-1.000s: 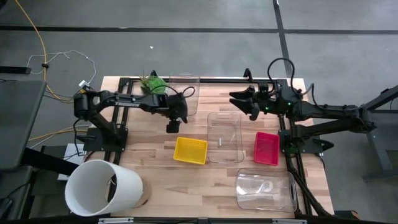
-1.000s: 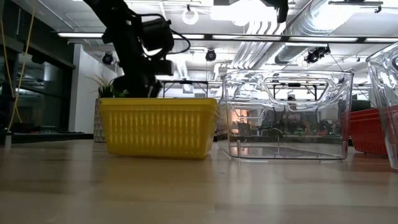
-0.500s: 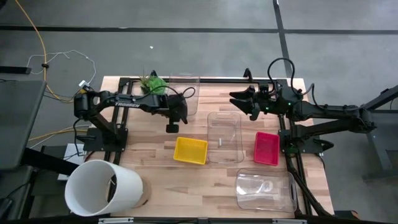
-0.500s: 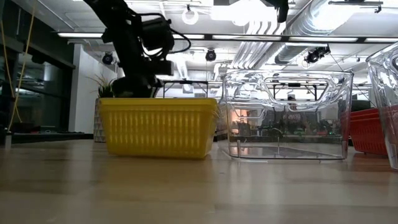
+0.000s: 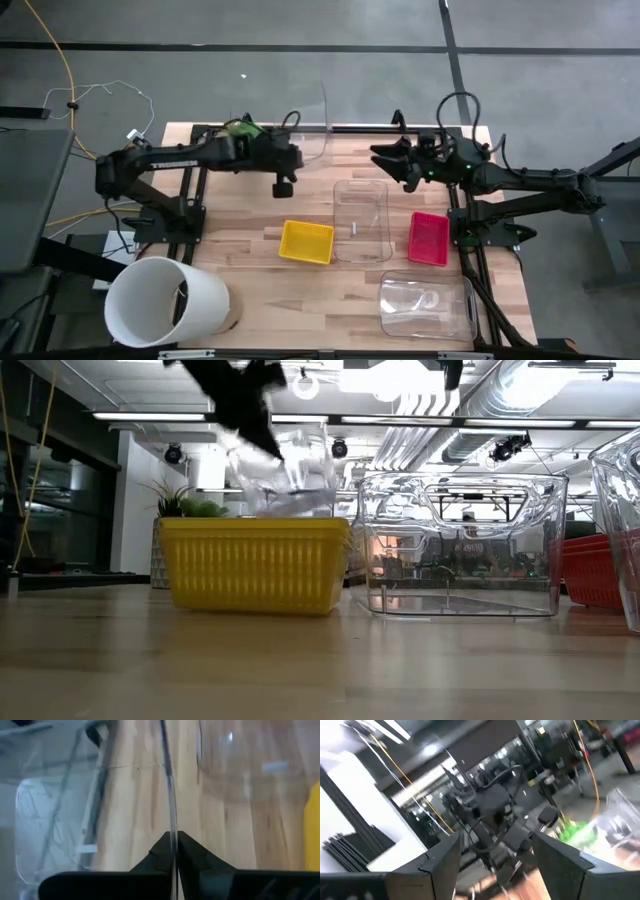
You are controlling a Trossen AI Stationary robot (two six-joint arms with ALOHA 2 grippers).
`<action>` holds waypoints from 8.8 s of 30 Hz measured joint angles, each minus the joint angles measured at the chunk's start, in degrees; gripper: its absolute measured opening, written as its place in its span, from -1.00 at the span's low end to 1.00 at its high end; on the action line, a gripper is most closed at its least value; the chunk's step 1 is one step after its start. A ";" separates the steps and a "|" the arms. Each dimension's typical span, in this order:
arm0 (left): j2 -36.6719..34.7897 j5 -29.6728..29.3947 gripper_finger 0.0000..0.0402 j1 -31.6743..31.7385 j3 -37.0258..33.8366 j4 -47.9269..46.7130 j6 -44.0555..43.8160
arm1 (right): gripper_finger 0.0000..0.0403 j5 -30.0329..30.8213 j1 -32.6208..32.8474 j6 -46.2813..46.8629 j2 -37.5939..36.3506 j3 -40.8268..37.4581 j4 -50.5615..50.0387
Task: Stack baskets by color
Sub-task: Stack the top transparent bin on the middle transparent bin, then stack the bottom transparent bin on the stacked transparent bin
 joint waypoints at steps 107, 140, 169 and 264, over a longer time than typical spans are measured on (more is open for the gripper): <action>28.90 1.08 -0.07 -24.62 52.92 -25.69 -24.81 | 0.15 9.26 0.01 -10.39 -17.09 0.02 -10.41; -41.56 3.59 -0.07 -20.72 -27.21 45.32 -37.87 | 0.15 2.47 5.90 -4.58 -6.66 0.02 -14.96; -41.85 1.02 -0.07 -20.72 -27.44 45.25 -41.52 | 0.15 -8.13 39.71 18.94 13.71 24.43 -79.03; -41.72 0.03 -0.07 -20.74 -27.40 44.93 -42.39 | -1.00 3.71 51.09 19.69 18.92 9.38 -77.37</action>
